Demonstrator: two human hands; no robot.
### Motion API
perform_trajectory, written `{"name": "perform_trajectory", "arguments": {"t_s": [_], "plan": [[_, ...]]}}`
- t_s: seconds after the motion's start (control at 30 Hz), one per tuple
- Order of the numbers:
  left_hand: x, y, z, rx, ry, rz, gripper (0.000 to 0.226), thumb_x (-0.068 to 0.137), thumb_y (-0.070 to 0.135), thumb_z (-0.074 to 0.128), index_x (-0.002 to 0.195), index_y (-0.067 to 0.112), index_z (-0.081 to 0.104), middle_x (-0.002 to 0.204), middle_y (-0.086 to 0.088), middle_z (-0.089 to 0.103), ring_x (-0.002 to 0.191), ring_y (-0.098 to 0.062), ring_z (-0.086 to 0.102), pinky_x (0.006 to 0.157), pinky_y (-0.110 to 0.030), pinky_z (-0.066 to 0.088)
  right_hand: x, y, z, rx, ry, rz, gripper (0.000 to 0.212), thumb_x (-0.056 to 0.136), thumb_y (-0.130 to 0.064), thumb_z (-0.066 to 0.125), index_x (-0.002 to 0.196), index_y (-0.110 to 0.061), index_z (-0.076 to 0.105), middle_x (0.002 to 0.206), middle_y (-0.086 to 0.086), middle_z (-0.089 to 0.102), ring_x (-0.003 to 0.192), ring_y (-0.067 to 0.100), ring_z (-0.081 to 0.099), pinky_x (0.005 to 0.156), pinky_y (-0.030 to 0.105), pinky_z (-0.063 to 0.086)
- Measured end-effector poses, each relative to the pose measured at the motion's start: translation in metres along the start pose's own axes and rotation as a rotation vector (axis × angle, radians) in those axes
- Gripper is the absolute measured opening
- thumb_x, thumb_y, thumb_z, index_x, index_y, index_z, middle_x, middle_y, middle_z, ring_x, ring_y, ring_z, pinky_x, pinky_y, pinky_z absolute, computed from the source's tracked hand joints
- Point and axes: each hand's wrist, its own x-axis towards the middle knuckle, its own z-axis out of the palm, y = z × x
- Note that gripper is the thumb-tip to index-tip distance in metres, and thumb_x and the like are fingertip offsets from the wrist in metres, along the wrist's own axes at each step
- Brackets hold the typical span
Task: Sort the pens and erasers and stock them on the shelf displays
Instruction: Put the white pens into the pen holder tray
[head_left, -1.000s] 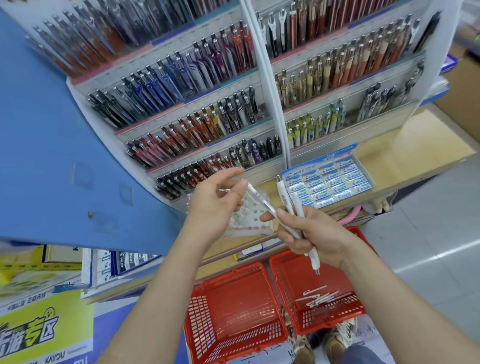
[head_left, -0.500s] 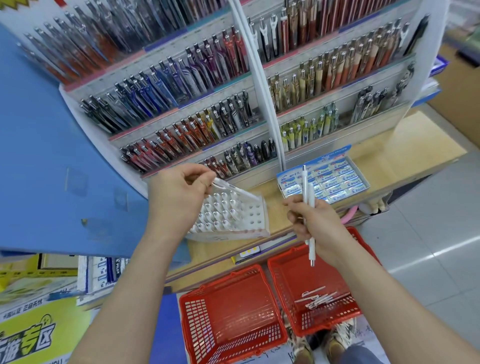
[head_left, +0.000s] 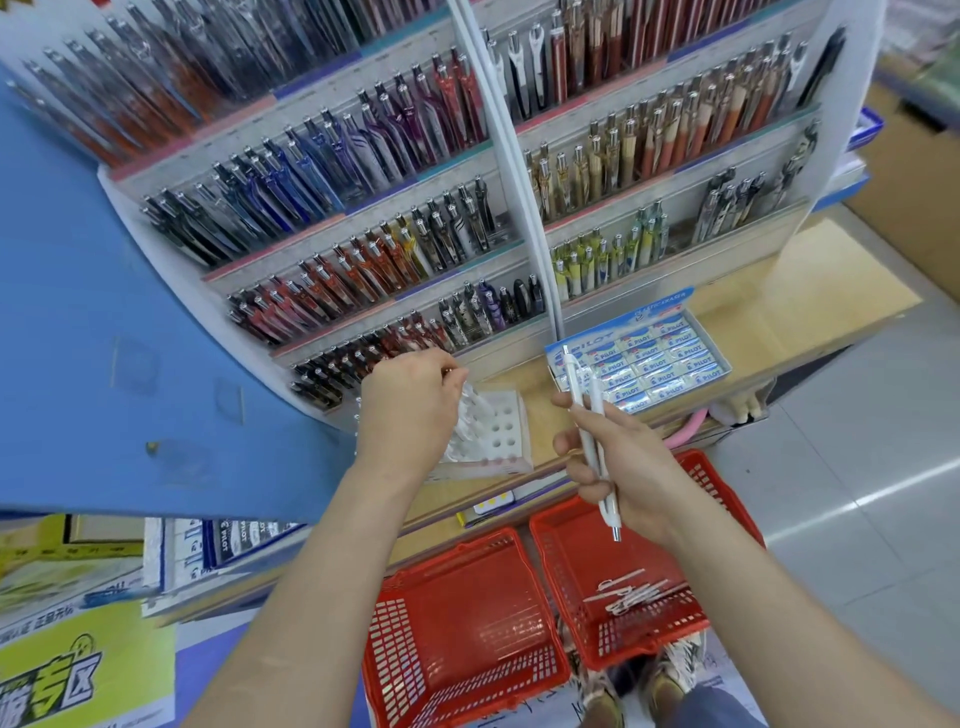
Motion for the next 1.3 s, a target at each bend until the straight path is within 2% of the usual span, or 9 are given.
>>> {"name": "perform_trajectory", "arguments": {"t_s": [0.13, 0.33, 0.67, 0.73, 0.8, 0.87, 0.97, 1.17, 1.3], "plan": [[0.004, -0.001, 0.009, 0.049, -0.048, -0.012, 0.020, 0.091, 0.028, 0.059, 0.093, 0.013, 0.072, 0.084, -0.004, 0.072, 0.079, -0.023, 0.064, 0.074, -0.036, 0.050, 0.000, 0.001, -0.001, -0.001, -0.007, -0.029, 0.024, 0.100, -0.015, 0.044, 0.118, -0.012, 0.059, 0.067, 0.005, 0.052, 0.045, 0.010, 0.037, 0.035, 0.018, 0.024], [0.009, 0.000, 0.017, 0.110, -0.101, 0.003, 0.022, 0.091, 0.030, 0.057, 0.097, 0.015, 0.072, 0.097, -0.003, 0.066, 0.090, -0.021, 0.060, 0.075, -0.031, 0.042, -0.002, 0.003, -0.003, -0.103, -0.038, -0.063, 0.022, 0.100, -0.022, 0.046, 0.116, -0.016, 0.060, 0.065, 0.006, 0.052, 0.041, 0.010, 0.037, 0.036, 0.019, 0.024], [0.012, -0.003, 0.023, 0.124, -0.141, -0.044, 0.024, 0.090, 0.035, 0.060, 0.095, 0.016, 0.072, 0.097, -0.002, 0.065, 0.089, -0.021, 0.059, 0.075, -0.032, 0.043, -0.002, 0.005, 0.000, -0.118, -0.055, -0.039, 0.023, 0.096, -0.014, 0.049, 0.105, -0.008, 0.069, 0.063, 0.003, 0.050, 0.045, 0.010, 0.033, 0.039, 0.020, 0.018], [0.009, -0.003, 0.020, 0.066, -0.114, -0.068, 0.025, 0.090, 0.038, 0.057, 0.095, 0.018, 0.071, 0.089, 0.002, 0.065, 0.081, -0.016, 0.058, 0.068, -0.028, 0.041, -0.004, 0.004, 0.000, -0.165, -0.070, -0.067, 0.021, 0.094, -0.010, 0.052, 0.105, -0.011, 0.070, 0.063, 0.002, 0.050, 0.047, 0.010, 0.037, 0.039, 0.020, 0.022], [0.002, 0.003, 0.012, -0.159, -0.085, -0.133, 0.025, 0.092, 0.040, 0.055, 0.091, 0.020, 0.071, 0.072, 0.007, 0.064, 0.066, -0.010, 0.056, 0.061, -0.025, 0.040, -0.008, 0.003, 0.000, -0.262, -0.077, -0.128, 0.018, 0.091, -0.009, 0.059, 0.104, -0.015, 0.069, 0.064, 0.002, 0.051, 0.050, 0.011, 0.041, 0.041, 0.019, 0.026], [-0.004, 0.011, 0.005, -0.451, -0.156, -0.207, 0.026, 0.091, 0.040, 0.056, 0.085, 0.020, 0.071, 0.062, 0.005, 0.063, 0.055, -0.008, 0.053, 0.056, -0.025, 0.043, -0.010, 0.002, 0.000, -0.325, -0.084, -0.172, 0.020, 0.087, -0.008, 0.065, 0.106, -0.017, 0.069, 0.067, 0.008, 0.049, 0.051, 0.012, 0.042, 0.041, 0.019, 0.029], [-0.011, 0.017, -0.007, -0.765, -0.319, -0.323, 0.017, 0.087, 0.029, 0.066, 0.085, 0.013, 0.071, 0.062, -0.004, 0.065, 0.053, -0.010, 0.056, 0.054, -0.025, 0.048, -0.011, 0.000, 0.002, -0.373, -0.102, -0.213, 0.026, 0.084, -0.010, 0.069, 0.110, -0.015, 0.069, 0.068, 0.011, 0.044, 0.050, 0.012, 0.041, 0.041, 0.019, 0.030], [-0.014, 0.006, -0.021, -0.524, -0.438, -0.135, 0.006, 0.086, 0.016, 0.067, 0.082, 0.021, 0.070, 0.070, -0.006, 0.070, 0.067, -0.019, 0.068, 0.074, -0.043, 0.057, -0.014, 0.001, 0.004, -0.376, -0.094, -0.209, 0.013, 0.084, -0.015, 0.070, 0.094, -0.005, 0.070, 0.052, -0.004, 0.049, 0.044, 0.006, 0.038, 0.040, 0.015, 0.029], [-0.015, -0.003, -0.032, -0.522, -0.265, -0.189, 0.006, 0.080, 0.018, 0.074, 0.077, 0.021, 0.070, 0.062, -0.003, 0.070, 0.061, -0.020, 0.068, 0.069, -0.043, 0.058, -0.011, 0.004, 0.010, -0.363, -0.059, -0.195, 0.018, 0.085, -0.023, 0.070, 0.091, -0.006, 0.069, 0.067, 0.005, 0.059, 0.048, 0.011, 0.043, 0.039, 0.018, 0.029]]}}
